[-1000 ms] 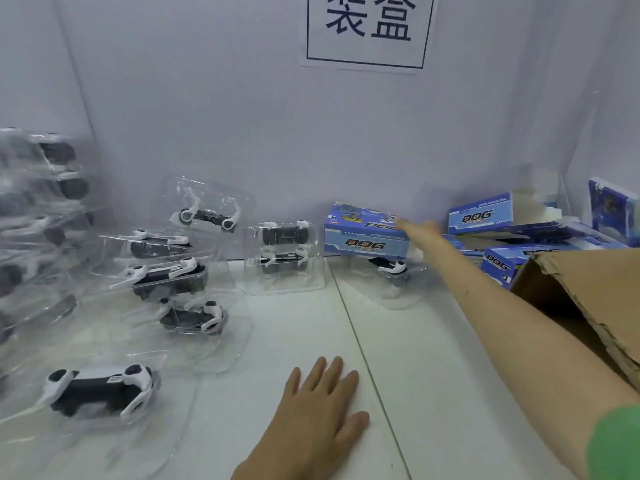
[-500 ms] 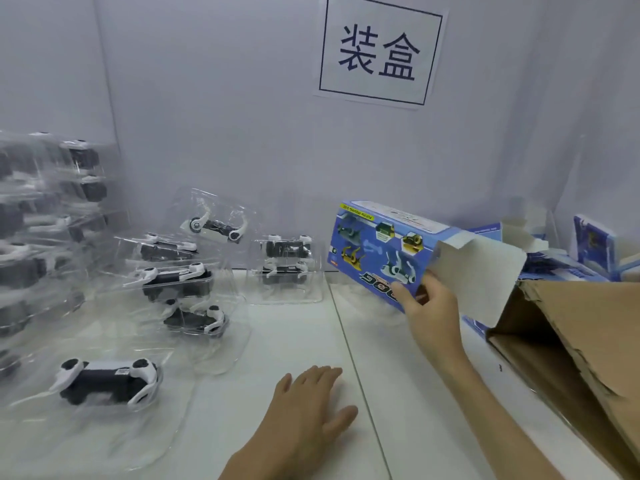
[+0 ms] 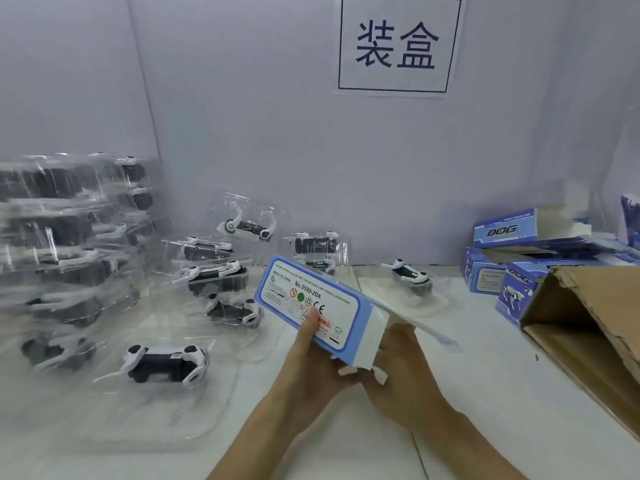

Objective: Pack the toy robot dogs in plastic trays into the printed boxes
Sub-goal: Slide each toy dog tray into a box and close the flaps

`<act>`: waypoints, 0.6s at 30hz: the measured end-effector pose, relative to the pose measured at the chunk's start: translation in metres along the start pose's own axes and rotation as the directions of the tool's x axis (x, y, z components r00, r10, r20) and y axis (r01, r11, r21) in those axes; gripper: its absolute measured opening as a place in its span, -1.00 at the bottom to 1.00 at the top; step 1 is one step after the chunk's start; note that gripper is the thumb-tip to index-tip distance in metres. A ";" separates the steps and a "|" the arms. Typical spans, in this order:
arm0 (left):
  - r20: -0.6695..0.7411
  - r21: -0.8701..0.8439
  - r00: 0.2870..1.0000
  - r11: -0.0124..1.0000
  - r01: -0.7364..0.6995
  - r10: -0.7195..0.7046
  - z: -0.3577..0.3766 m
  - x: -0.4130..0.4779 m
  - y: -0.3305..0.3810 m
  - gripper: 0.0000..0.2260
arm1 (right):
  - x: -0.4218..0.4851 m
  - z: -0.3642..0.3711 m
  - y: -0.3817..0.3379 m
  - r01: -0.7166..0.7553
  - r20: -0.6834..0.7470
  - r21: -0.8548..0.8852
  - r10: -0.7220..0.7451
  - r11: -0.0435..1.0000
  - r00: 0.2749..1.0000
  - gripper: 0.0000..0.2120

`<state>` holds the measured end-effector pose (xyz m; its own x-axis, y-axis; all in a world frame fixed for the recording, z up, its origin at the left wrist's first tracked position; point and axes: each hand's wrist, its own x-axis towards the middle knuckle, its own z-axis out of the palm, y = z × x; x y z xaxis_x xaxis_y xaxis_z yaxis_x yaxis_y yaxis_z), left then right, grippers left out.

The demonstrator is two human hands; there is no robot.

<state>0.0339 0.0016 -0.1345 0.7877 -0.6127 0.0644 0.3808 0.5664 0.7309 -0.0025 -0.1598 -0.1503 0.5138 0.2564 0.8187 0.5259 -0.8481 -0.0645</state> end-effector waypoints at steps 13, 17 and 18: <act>-0.122 0.078 0.980 0.986 -0.147 0.156 -0.003 0.006 -0.006 -0.50 | 0.006 -0.023 0.002 -0.608 0.562 0.777 0.257 0.163 0.786 -0.29; -0.166 0.132 0.975 0.983 -0.127 0.148 -0.006 0.008 -0.008 -0.42 | 0.009 -0.024 0.000 -0.576 0.491 0.813 0.427 0.089 0.759 -0.60; -0.197 0.170 0.966 0.977 -0.131 0.164 -0.006 0.008 -0.009 -0.39 | 0.010 -0.024 0.000 -0.566 0.440 0.810 0.479 0.152 0.759 -0.66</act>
<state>0.0400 -0.0049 -0.1444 0.9194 -0.3904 0.0484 0.1860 0.5399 0.8209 -0.0135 -0.1681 -0.1282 0.9406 -0.0075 0.3393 0.3382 0.1022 -0.9355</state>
